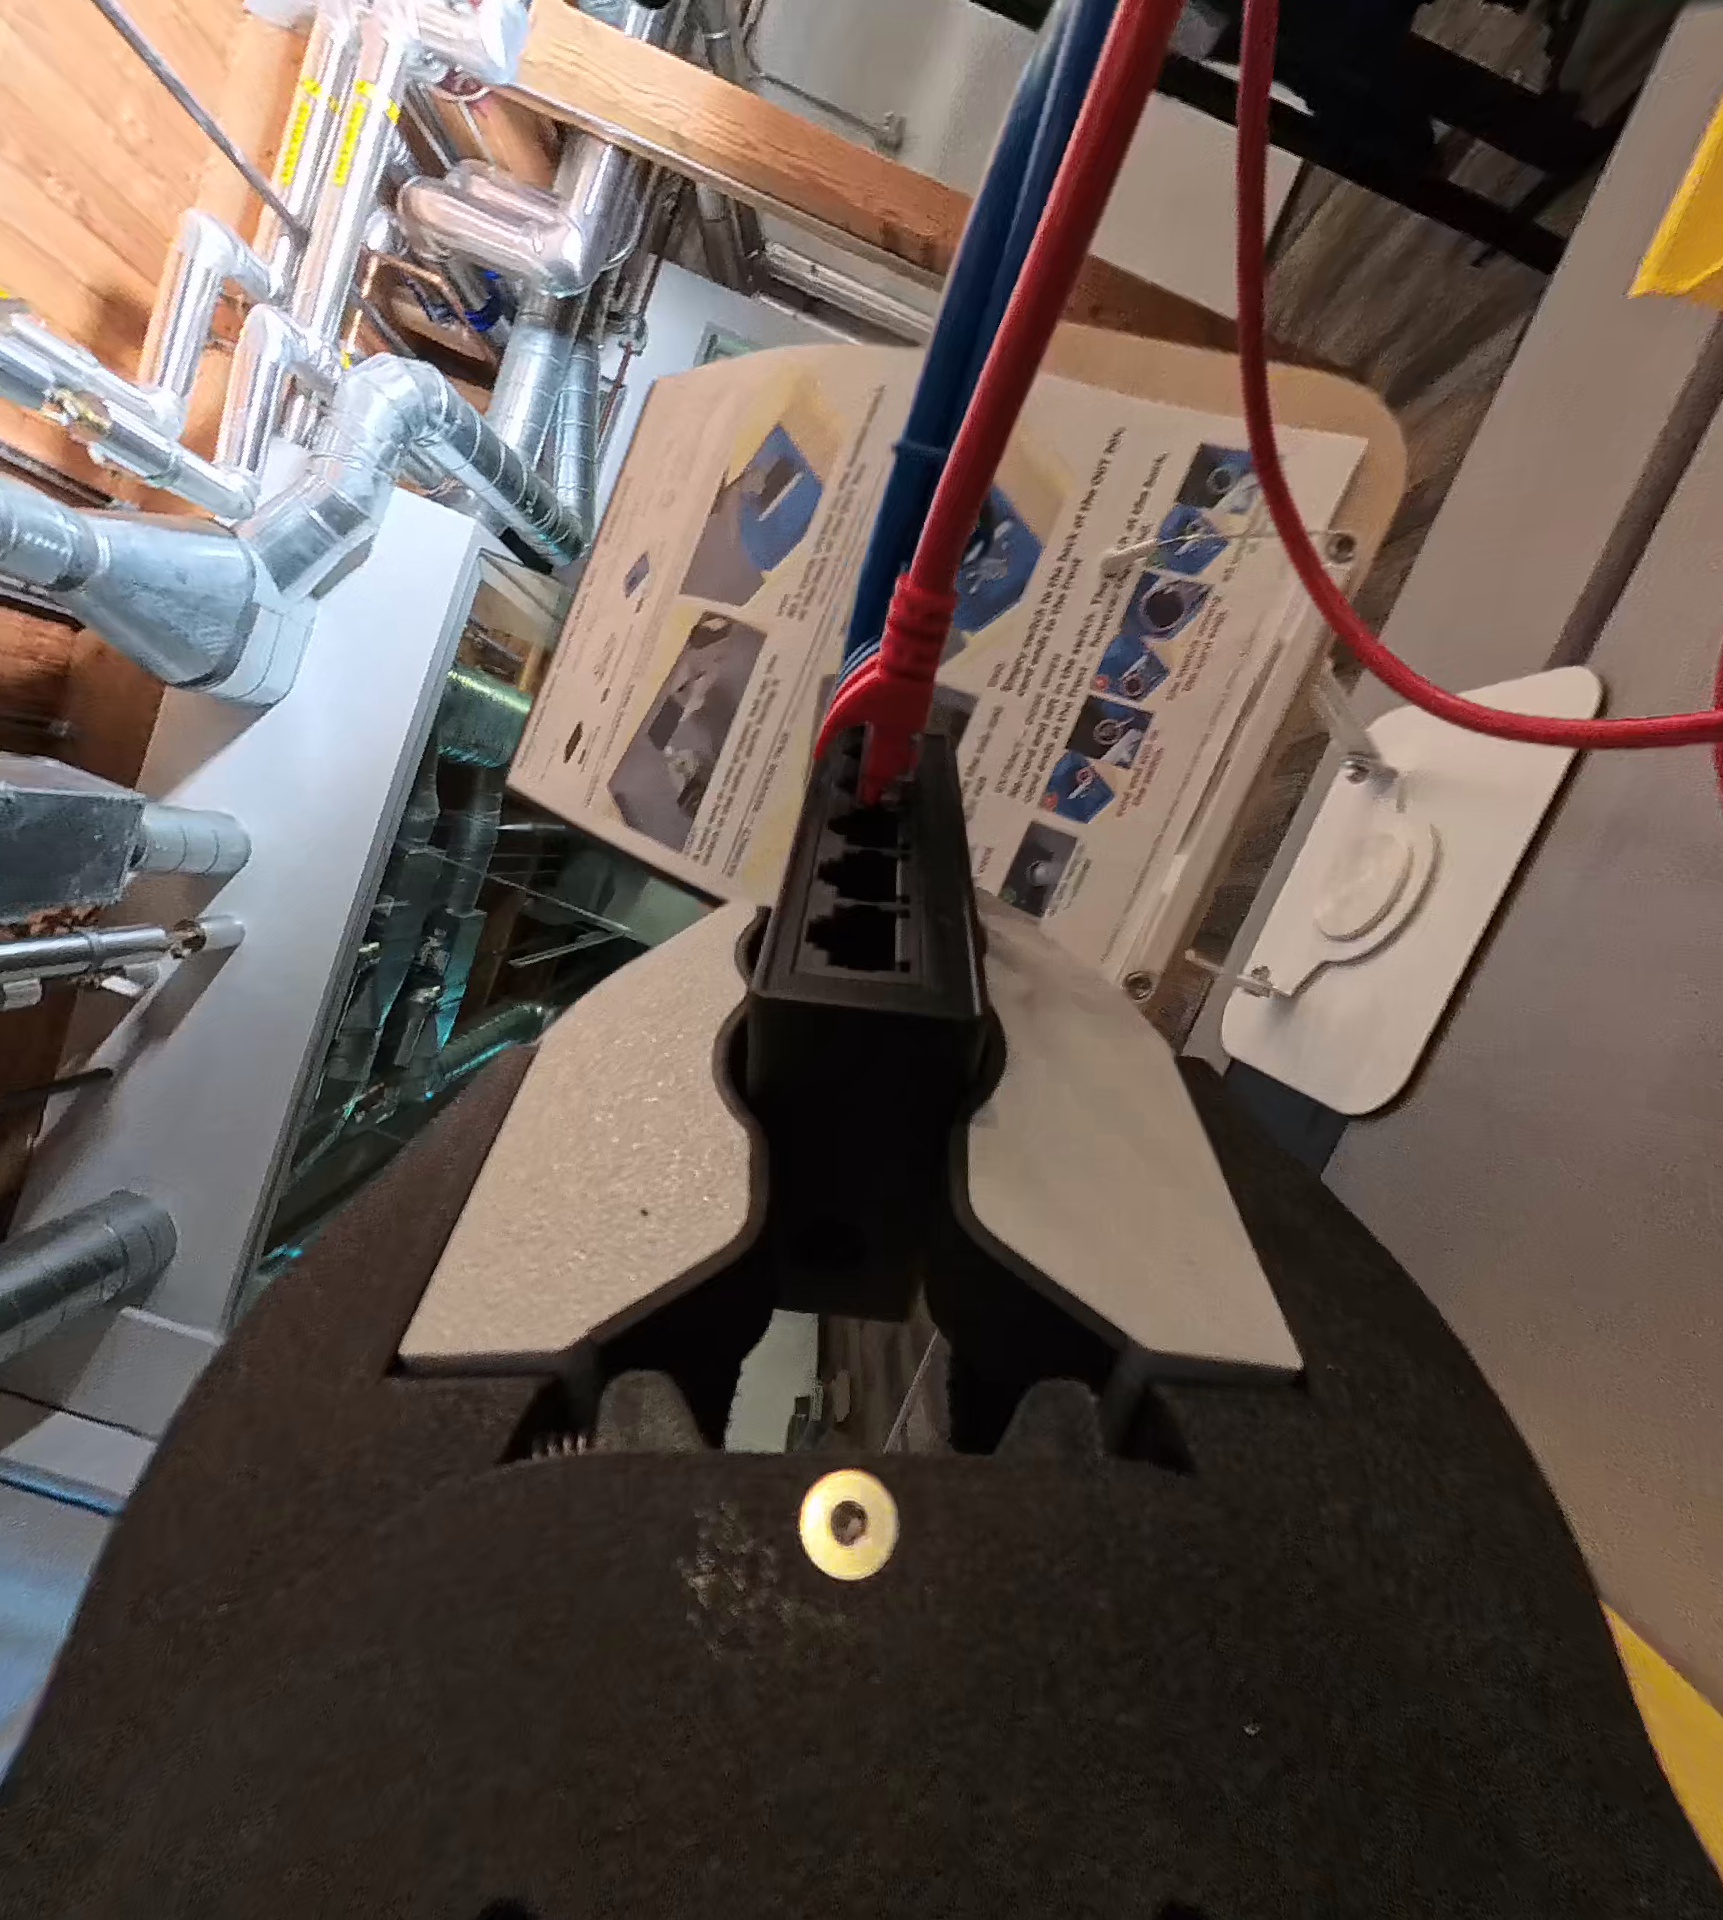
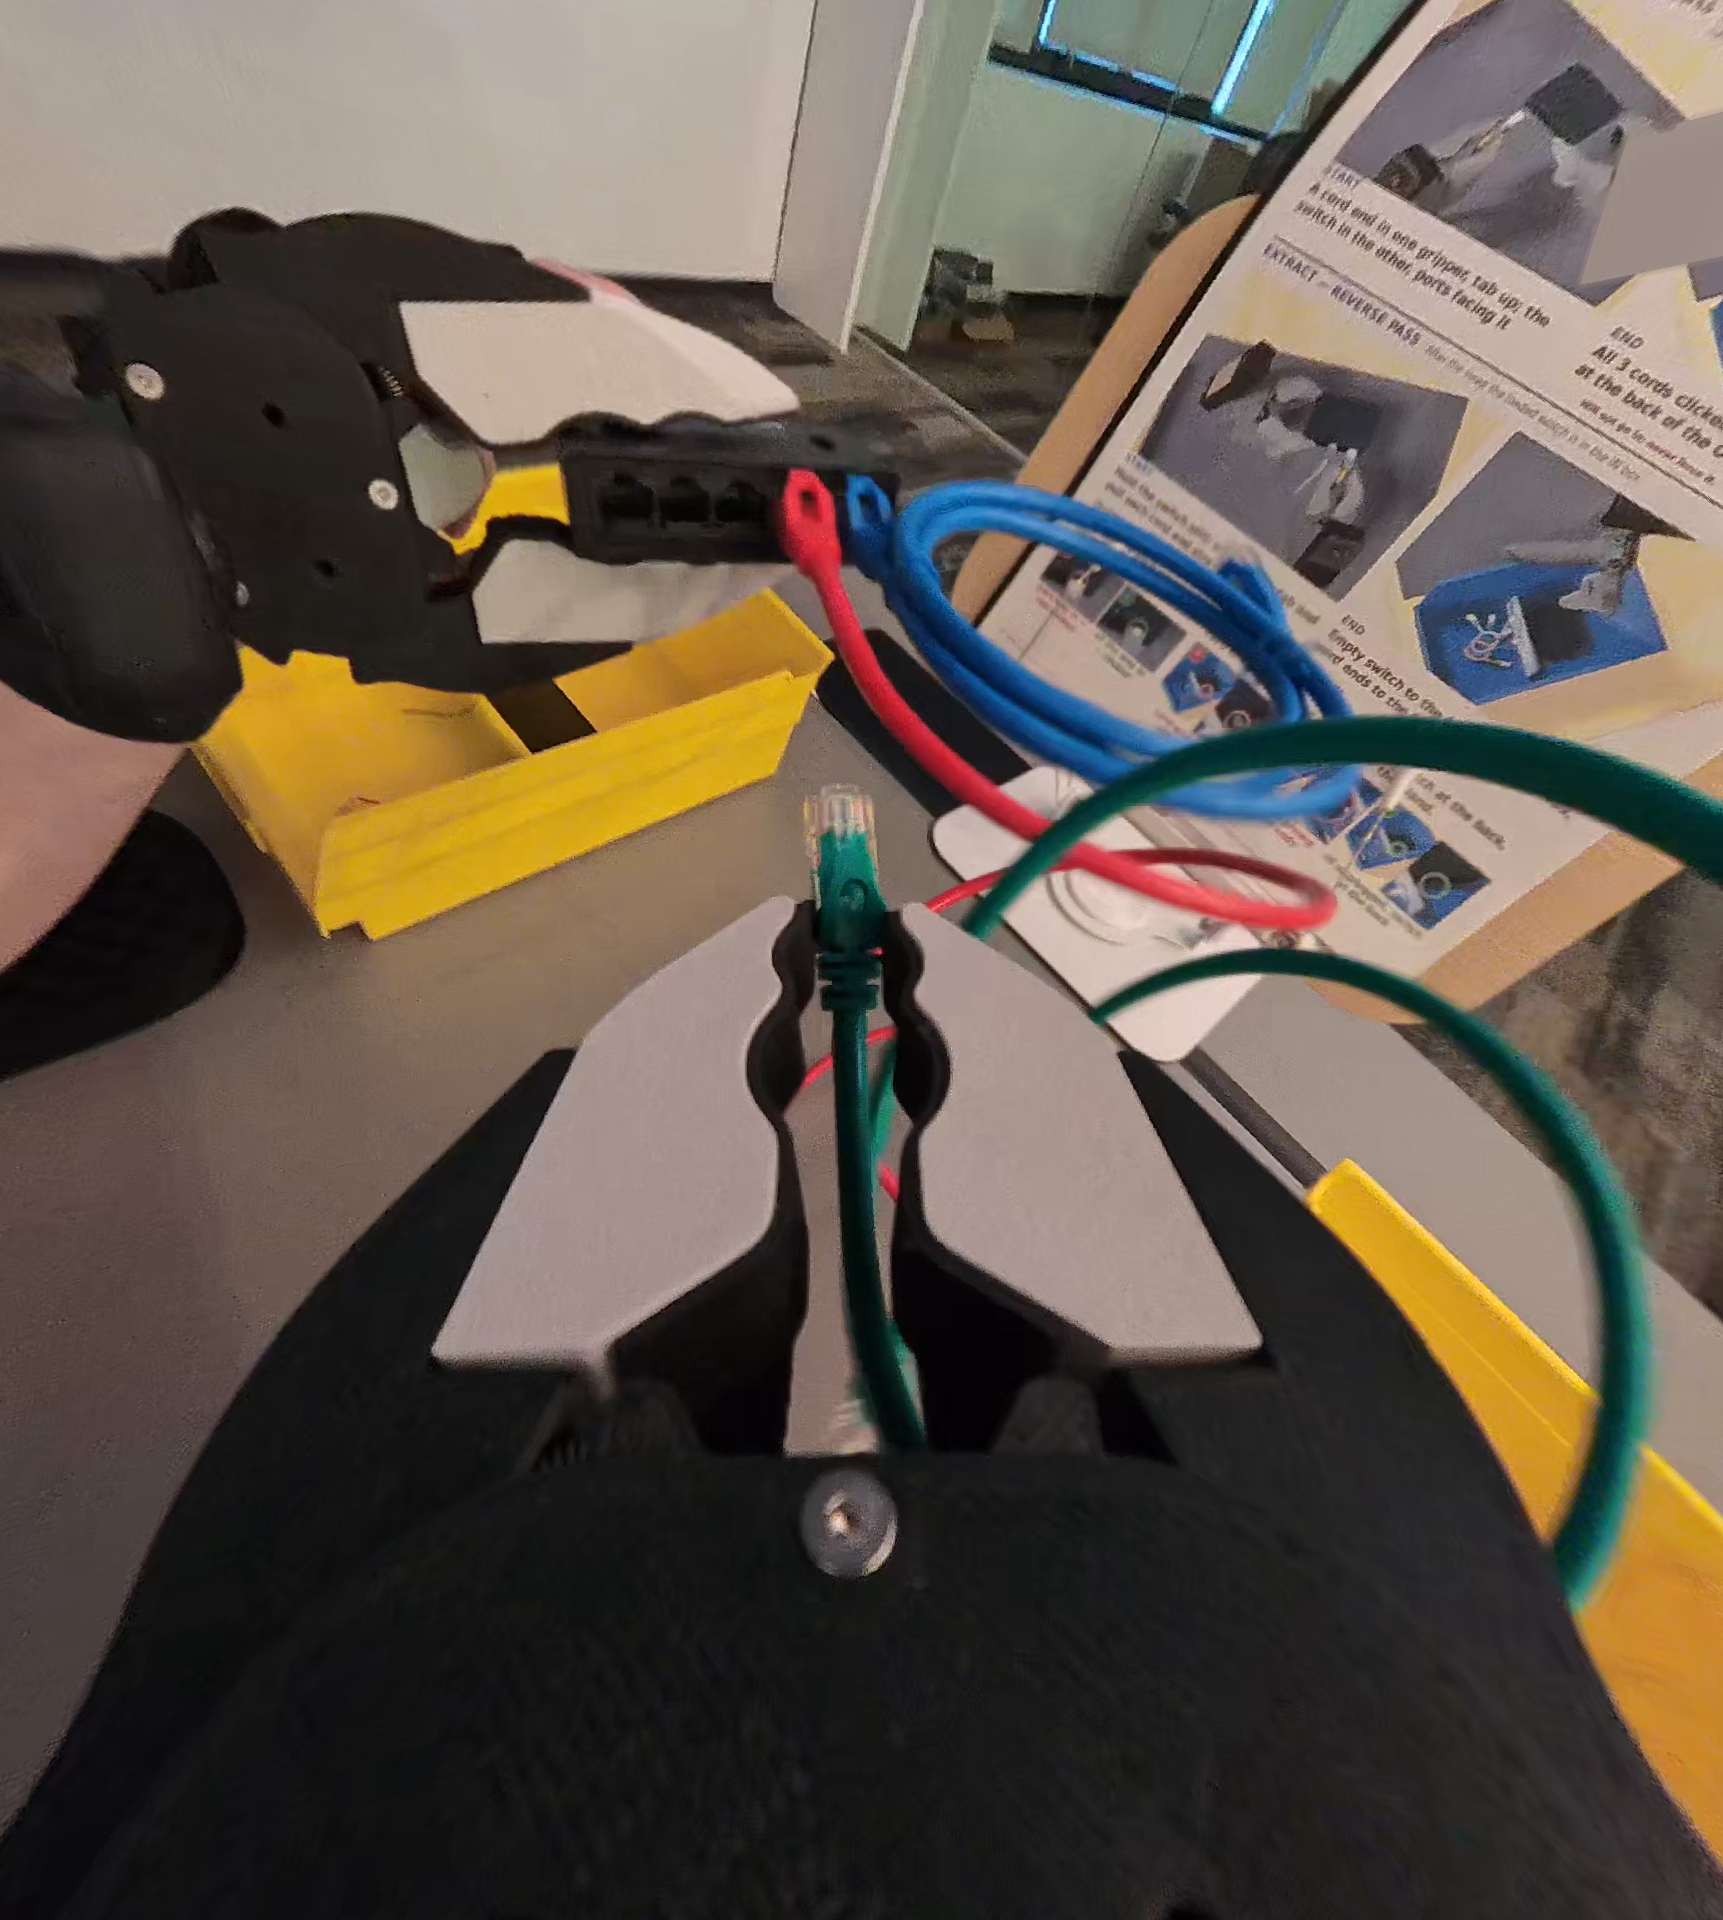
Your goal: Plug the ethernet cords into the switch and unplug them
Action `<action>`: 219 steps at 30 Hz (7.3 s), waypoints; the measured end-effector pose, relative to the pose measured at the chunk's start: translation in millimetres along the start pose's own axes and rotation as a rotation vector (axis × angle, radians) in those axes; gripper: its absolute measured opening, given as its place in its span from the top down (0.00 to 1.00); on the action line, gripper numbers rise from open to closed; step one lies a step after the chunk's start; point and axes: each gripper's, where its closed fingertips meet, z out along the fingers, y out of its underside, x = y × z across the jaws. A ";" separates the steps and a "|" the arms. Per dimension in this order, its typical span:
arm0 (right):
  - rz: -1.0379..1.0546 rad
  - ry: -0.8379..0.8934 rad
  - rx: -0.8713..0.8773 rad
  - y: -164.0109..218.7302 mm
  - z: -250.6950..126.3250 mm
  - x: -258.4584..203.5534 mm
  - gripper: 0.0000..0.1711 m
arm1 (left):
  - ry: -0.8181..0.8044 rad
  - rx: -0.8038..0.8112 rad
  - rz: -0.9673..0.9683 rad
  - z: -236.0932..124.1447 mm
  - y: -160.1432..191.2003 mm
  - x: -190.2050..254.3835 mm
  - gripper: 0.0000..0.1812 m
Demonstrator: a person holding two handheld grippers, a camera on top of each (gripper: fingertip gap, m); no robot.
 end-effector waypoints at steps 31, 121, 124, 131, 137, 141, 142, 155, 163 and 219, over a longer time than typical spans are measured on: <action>0.092 0.416 -0.170 28.6 -37.3 59.1 0.92 | 0.089 0.016 0.162 14.0 -39.9 64.4 0.83; -0.139 -0.336 -0.613 196.3 122.5 -119.5 0.85 | 0.028 -0.095 0.097 10.0 27.5 12.0 0.83; -0.123 -0.300 -0.579 181.6 117.8 -114.6 0.80 | 0.027 -0.090 0.089 9.6 26.3 10.8 0.83; -0.068 -0.117 -0.517 149.4 104.5 -89.4 0.77 | 0.022 -0.082 0.075 8.0 24.2 8.0 0.83; -0.033 -0.049 -0.402 123.4 89.1 -69.4 0.77 | 0.015 -0.074 0.057 5.3 23.7 3.4 0.83; 0.010 0.072 -0.276 93.1 46.4 -42.5 0.77 | 0.011 -0.069 0.046 4.3 23.9 1.0 0.83; 0.038 0.119 -0.244 86.4 31.8 -33.7 0.77 | 0.011 -0.069 0.044 4.1 24.0 0.6 0.83; 0.379 0.376 -0.698 211.7 5.8 -40.6 0.81 | 0.025 -0.026 0.014 2.1 9.7 3.3 0.83; 0.602 0.365 -0.667 238.7 54.1 -25.2 0.90 | 0.031 0.017 -0.065 -2.7 6.9 -4.2 0.83; 1.012 0.426 -0.687 277.1 59.7 -2.6 0.88 | 0.075 0.125 -0.193 -5.3 -8.5 -0.7 0.83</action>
